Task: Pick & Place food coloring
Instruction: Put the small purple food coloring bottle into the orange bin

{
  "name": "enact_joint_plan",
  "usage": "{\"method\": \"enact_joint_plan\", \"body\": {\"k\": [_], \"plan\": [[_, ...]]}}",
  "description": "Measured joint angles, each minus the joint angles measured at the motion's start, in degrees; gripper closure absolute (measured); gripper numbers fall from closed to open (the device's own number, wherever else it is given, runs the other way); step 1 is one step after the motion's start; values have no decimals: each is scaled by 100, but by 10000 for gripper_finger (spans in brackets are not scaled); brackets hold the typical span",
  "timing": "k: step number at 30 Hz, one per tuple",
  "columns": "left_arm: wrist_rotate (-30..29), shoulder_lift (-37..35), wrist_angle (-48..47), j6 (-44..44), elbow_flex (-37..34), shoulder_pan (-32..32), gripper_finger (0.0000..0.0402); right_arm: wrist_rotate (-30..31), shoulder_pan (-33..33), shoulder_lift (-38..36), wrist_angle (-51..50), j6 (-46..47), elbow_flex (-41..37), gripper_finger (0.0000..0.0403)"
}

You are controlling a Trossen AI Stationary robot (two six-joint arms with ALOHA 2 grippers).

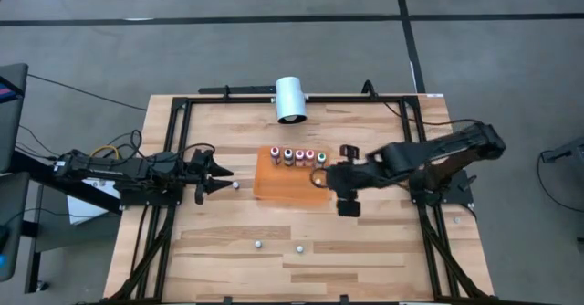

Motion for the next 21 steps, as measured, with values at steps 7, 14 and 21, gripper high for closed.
{"method": "enact_joint_plan", "body": {"k": [7,14,21], "plan": [[284,2,197,-211,0,0,226,61,820,-656,884,676,-760,280],[687,2,805,-332,0,0,226,787,1514,-853,1086,1616,-1620,280],[1087,8,1131,-537,139,0,226,1136,1726,-853,1091,1844,-2193,280]]}}
